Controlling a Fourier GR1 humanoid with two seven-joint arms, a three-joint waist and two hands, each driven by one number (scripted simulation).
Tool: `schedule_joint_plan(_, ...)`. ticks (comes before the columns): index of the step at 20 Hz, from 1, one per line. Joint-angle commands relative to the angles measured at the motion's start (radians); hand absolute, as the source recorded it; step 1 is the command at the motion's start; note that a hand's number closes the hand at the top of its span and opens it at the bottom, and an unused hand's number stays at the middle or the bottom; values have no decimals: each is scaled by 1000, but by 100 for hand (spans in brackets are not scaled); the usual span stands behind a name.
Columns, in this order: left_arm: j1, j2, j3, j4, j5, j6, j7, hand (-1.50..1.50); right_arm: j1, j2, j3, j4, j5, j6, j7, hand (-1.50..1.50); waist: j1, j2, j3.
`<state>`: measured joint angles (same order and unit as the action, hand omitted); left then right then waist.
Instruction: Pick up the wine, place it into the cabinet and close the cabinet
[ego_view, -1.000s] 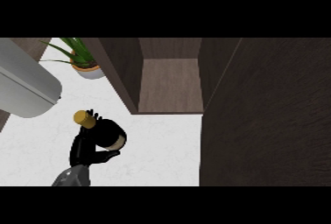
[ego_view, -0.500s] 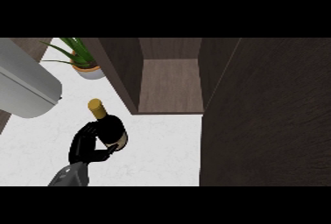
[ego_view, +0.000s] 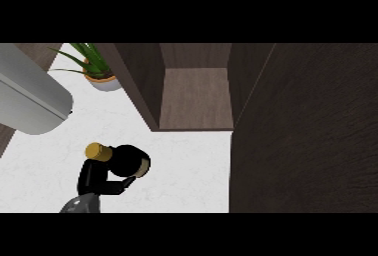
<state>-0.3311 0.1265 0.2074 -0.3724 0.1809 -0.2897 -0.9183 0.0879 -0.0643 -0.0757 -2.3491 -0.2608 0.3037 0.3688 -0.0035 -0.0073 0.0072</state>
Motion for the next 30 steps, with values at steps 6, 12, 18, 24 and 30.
schedule_joint_plan(6,308,-9,-77,-168,-10,-141,-89,150,12,7,15,-3,32,-11,14,-150,24,3,-6)
schedule_joint_plan(12,357,-54,-131,-409,39,-162,15,150,-65,-12,-17,50,4,-20,20,-150,15,5,-6)
schedule_joint_plan(18,521,-94,-200,-814,110,-90,222,150,-9,53,56,60,89,-27,-41,-150,14,5,-6)
schedule_joint_plan(24,670,-125,-304,-1141,128,20,387,150,-18,23,11,62,26,-12,-26,-150,9,6,-6)
schedule_joint_plan(30,642,-103,-344,-1413,209,121,616,150,-40,29,35,76,59,-21,-26,-150,9,6,-6)
